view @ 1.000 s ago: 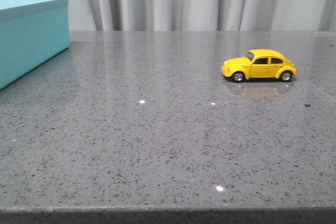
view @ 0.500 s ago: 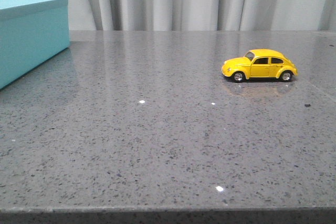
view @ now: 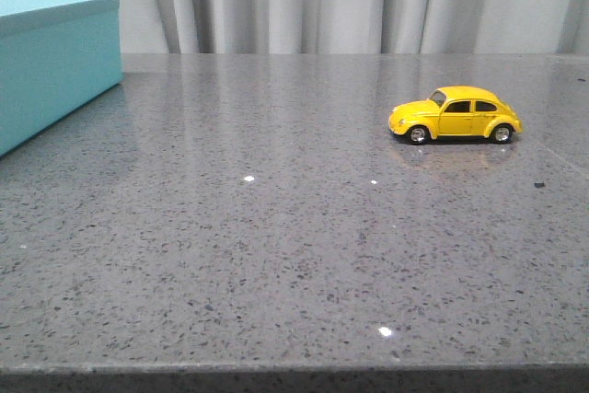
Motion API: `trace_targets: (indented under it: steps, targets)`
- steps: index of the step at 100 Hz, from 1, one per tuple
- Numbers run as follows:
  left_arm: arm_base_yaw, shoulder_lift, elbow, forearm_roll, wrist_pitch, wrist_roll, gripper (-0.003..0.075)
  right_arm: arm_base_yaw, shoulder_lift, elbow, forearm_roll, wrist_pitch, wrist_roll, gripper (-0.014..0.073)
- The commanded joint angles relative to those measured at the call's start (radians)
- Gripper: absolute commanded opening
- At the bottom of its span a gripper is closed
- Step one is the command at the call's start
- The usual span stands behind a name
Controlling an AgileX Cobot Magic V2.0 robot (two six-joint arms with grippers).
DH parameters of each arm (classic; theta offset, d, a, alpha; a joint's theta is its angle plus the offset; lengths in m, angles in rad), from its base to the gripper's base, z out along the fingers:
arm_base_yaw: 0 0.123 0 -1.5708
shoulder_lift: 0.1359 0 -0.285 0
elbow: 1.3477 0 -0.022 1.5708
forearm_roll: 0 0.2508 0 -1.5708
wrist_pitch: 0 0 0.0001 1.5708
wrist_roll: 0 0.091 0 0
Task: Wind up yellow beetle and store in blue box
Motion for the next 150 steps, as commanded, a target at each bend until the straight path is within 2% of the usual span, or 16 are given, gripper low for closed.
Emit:
trace_targets:
  steps: [1,8,17,25,32,65,87,118,137,150]
  targets:
    - [-0.007,0.013,-0.071,-0.012,-0.069,-0.007,-0.0004,-0.005,0.05,-0.066,0.001,-0.028,0.002,0.0034]
    - [-0.007,0.032,-0.099,-0.012,-0.062,-0.006,0.0045,-0.005,0.08,-0.09,0.001,-0.014,0.002,0.01]
    - [-0.007,0.054,-0.131,-0.003,-0.051,-0.003,0.0158,-0.005,0.115,-0.117,0.001,-0.008,0.002,0.0173]
    - [-0.007,0.078,-0.155,0.0,-0.033,0.001,0.027,-0.005,0.142,-0.142,0.001,0.0,0.002,0.0209]
    - [-0.007,0.105,-0.182,0.0,-0.008,0.001,0.0334,-0.005,0.167,-0.168,0.001,0.023,0.002,0.0227]
    - [-0.007,0.3,-0.315,0.0,0.043,0.004,0.0507,-0.005,0.328,-0.321,0.001,0.157,0.001,0.0337]
    - [-0.007,0.448,-0.383,0.0,0.031,0.004,0.0507,-0.005,0.438,-0.37,0.001,0.153,0.001,0.0363]
    - [-0.007,0.514,-0.387,-0.004,-0.027,0.004,0.0439,-0.004,0.46,-0.375,0.002,0.139,0.002,0.0363]
    - [-0.007,0.514,-0.389,-0.004,-0.032,0.004,0.0407,0.0,0.559,-0.477,0.004,0.258,0.002,0.0363]
    - [-0.007,0.514,-0.389,-0.004,-0.032,0.004,0.0407,0.041,0.681,-0.58,0.007,0.346,0.002,0.0363]
